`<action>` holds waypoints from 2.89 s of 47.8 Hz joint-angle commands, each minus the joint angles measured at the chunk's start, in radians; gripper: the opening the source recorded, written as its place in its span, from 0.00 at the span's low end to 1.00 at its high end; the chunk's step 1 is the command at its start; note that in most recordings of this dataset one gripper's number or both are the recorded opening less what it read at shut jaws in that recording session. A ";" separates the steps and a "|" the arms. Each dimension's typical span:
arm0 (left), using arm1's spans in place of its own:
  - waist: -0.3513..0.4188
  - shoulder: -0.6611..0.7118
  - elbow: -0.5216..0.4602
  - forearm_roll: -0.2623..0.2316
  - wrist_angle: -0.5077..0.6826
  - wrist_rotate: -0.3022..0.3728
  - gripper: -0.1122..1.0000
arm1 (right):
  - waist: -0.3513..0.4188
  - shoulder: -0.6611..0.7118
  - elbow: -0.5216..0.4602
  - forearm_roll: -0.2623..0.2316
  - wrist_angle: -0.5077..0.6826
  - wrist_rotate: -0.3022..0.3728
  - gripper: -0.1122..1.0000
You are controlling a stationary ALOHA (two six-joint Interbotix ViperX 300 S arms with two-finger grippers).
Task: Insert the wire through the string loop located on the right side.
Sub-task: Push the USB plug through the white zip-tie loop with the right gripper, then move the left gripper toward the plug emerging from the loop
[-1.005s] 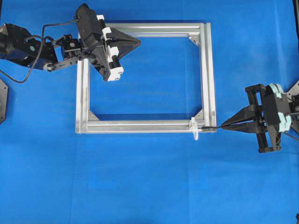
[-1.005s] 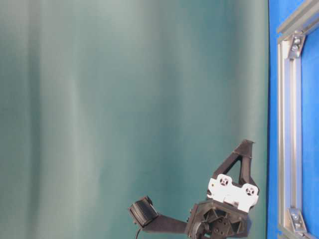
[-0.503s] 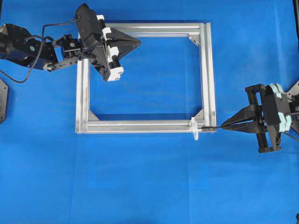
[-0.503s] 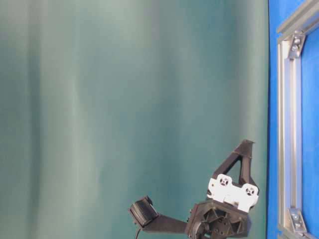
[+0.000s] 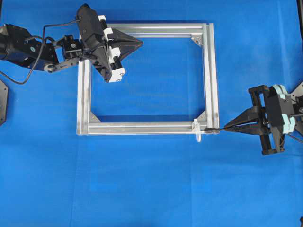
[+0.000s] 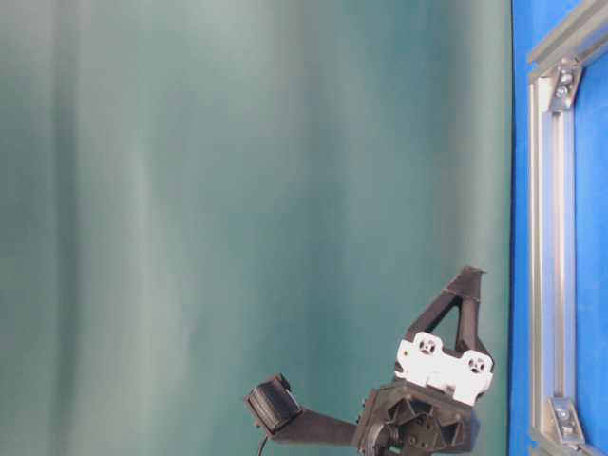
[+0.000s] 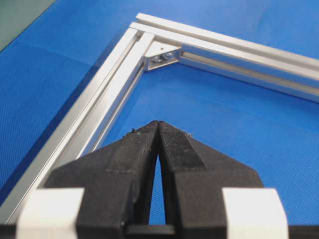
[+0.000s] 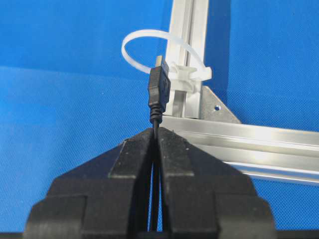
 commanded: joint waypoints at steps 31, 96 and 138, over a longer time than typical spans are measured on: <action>-0.003 -0.032 -0.006 0.003 -0.003 0.002 0.10 | -0.002 0.035 -0.025 0.003 -0.061 0.002 0.07; -0.173 -0.032 0.009 0.006 -0.008 -0.026 0.10 | 0.000 0.278 -0.143 0.006 -0.224 0.002 0.07; -0.434 -0.002 -0.067 0.003 0.058 -0.095 0.10 | -0.002 0.278 -0.150 0.006 -0.225 0.002 0.07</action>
